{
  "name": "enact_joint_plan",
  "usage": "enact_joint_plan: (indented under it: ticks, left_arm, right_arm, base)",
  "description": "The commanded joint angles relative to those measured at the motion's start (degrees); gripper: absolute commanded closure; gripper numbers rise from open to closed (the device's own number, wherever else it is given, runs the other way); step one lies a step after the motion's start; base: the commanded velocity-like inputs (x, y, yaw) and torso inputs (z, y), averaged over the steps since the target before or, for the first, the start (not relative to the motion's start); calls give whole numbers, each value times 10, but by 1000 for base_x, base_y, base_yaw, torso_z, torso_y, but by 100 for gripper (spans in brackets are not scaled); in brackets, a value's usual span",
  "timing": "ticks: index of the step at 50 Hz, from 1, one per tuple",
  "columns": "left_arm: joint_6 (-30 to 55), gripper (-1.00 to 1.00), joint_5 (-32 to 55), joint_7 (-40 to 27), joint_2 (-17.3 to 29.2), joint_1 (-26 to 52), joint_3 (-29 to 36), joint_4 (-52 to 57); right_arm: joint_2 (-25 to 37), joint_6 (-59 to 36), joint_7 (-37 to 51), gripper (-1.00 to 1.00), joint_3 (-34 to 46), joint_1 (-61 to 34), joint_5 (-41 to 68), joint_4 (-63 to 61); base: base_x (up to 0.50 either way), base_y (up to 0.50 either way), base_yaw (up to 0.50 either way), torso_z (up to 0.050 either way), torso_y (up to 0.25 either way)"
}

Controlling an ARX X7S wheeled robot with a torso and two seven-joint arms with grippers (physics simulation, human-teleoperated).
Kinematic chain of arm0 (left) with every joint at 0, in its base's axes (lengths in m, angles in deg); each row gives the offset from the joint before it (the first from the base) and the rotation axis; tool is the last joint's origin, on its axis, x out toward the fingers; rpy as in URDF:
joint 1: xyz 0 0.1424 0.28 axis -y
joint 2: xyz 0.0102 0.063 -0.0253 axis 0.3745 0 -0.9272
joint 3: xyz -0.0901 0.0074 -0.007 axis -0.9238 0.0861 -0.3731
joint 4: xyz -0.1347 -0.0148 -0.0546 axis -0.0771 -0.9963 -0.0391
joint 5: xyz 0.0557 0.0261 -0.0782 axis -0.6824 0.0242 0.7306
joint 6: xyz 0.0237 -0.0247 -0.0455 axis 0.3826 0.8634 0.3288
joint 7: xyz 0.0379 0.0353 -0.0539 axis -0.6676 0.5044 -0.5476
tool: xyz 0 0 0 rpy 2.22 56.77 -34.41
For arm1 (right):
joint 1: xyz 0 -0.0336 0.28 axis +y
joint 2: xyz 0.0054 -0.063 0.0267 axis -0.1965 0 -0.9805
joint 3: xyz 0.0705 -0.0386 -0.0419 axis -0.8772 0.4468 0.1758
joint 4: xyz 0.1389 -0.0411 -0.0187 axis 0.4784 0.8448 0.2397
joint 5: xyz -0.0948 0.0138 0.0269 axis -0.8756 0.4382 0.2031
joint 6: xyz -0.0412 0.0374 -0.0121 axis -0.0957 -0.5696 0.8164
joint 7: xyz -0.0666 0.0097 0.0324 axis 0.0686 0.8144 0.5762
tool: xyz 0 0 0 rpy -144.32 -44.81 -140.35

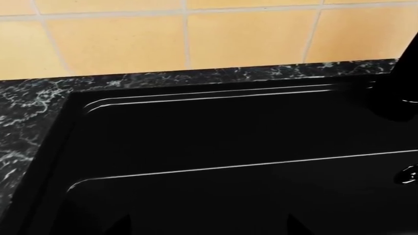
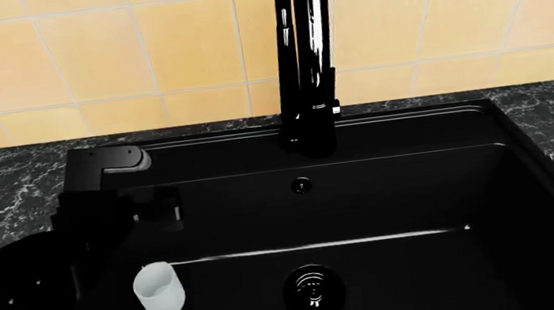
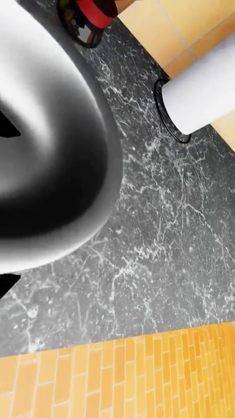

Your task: Pick the cup and bowl from the sink and place them on the counter for drying.

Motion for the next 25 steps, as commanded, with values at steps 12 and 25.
enact_joint_plan:
  ticks: [12,25]
  left_arm:
    - [-3,-100,8,0,4,-6,-7,4]
    - [-5,-100,10,-2,6,-10,-8,7]
  right_arm:
    - [39,9,28,-100,19,-2,-10,-56]
    - [118,46,-53,-100,180,-29,7,-92]
  base:
    - [0,0,0,0,0]
    - [0,0,0,0,0]
